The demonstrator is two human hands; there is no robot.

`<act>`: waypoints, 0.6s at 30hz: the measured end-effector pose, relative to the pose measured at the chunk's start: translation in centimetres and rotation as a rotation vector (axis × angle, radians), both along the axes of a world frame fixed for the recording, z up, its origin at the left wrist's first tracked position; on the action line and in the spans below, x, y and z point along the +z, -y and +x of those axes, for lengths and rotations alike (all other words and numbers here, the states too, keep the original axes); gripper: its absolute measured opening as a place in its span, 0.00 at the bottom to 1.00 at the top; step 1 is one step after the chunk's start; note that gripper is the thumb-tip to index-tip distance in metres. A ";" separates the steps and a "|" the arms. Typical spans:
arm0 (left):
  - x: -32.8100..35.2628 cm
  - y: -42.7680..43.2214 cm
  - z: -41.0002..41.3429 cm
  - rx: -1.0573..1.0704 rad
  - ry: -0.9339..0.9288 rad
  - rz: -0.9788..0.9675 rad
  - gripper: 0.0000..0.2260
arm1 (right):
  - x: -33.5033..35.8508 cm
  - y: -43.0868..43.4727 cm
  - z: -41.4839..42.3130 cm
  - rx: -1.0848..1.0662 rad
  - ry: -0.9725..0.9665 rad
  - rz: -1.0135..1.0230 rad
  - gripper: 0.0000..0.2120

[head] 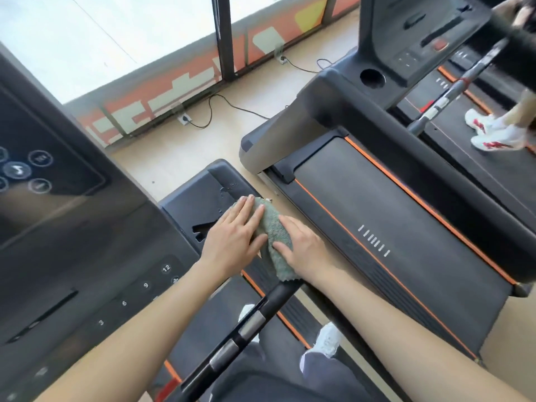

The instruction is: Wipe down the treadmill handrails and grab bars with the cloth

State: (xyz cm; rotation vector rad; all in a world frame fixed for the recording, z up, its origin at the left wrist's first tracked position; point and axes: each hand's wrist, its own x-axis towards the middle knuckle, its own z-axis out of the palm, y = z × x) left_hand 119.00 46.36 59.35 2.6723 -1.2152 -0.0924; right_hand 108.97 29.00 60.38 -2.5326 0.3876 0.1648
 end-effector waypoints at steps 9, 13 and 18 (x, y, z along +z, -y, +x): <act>1.7 -1.7 5.6 0.149 -0.012 0.190 0.33 | 1.1 -1.5 7.8 0.127 -0.004 0.021 0.30; 2.2 -2.8 7.6 0.255 -0.056 0.249 0.34 | 1.5 -2.3 11.0 0.202 -0.007 0.014 0.31; 4.3 -3.2 9.1 0.348 -0.053 0.338 0.32 | 1.1 -3.2 12.8 0.358 -0.001 -0.087 0.33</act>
